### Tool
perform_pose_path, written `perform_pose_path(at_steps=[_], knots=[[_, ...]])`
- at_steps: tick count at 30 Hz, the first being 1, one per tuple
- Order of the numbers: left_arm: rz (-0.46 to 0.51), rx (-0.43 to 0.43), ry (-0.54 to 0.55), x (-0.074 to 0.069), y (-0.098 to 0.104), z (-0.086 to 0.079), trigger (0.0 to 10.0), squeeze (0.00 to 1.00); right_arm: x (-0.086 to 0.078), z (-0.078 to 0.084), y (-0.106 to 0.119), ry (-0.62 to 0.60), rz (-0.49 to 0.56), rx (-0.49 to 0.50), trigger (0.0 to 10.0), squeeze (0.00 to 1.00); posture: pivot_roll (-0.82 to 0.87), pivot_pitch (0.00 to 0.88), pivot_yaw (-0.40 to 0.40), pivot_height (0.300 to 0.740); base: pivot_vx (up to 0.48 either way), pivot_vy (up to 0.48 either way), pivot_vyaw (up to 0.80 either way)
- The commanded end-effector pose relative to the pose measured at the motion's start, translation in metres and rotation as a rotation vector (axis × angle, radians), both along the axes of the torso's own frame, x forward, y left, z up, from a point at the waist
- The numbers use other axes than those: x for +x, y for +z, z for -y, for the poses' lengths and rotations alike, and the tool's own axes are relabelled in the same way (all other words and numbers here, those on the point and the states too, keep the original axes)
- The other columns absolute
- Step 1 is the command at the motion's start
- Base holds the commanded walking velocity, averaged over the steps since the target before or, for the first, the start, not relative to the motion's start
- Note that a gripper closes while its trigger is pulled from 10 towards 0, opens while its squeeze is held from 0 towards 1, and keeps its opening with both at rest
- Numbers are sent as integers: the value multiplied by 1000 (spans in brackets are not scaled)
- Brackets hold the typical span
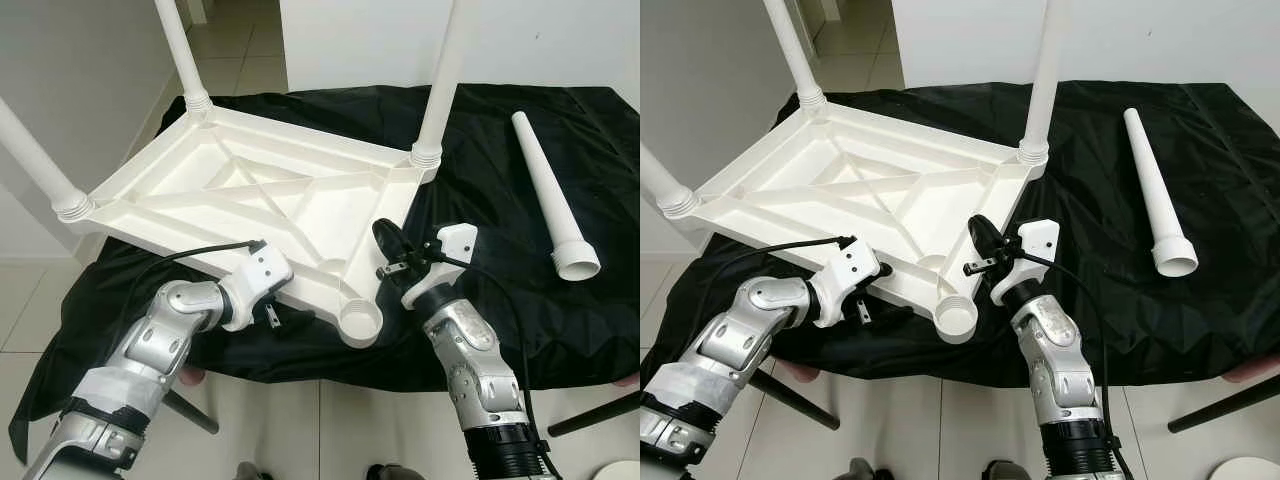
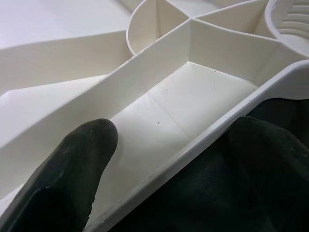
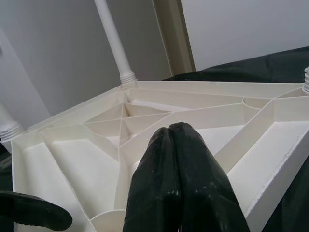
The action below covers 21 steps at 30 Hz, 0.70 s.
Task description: Building children table
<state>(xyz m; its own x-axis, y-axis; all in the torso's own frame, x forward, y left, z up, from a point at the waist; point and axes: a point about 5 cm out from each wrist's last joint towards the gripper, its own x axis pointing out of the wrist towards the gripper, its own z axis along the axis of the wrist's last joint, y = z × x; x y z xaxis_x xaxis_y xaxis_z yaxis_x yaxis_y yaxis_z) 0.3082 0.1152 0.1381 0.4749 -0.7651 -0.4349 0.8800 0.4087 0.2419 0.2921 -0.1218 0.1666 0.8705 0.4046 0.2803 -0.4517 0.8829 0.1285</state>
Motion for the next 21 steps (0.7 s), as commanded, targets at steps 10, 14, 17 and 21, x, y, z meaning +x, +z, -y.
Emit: perform_pose_path(at_steps=[10,14,17,21], knots=[[-33,64,150,4,-18,-12,6275,0,-3,-2,-2,-2,0,-2,10000,0,-82,113,92,740,0,0,0],[-27,78,153,4,-19,-12,6941,0,-2,-2,-2,-1,0,-2,10000,0,-80,113,91,740,0,0,0],[-18,90,153,4,-19,-12,8353,0,-2,-3,-2,2,0,-2,10000,0,-77,113,89,740,0,0,0],[-8,86,148,3,-18,-9,10000,0,-2,-4,-3,7,-2,-4,10000,0,-76,110,90,740,0,0,0]])
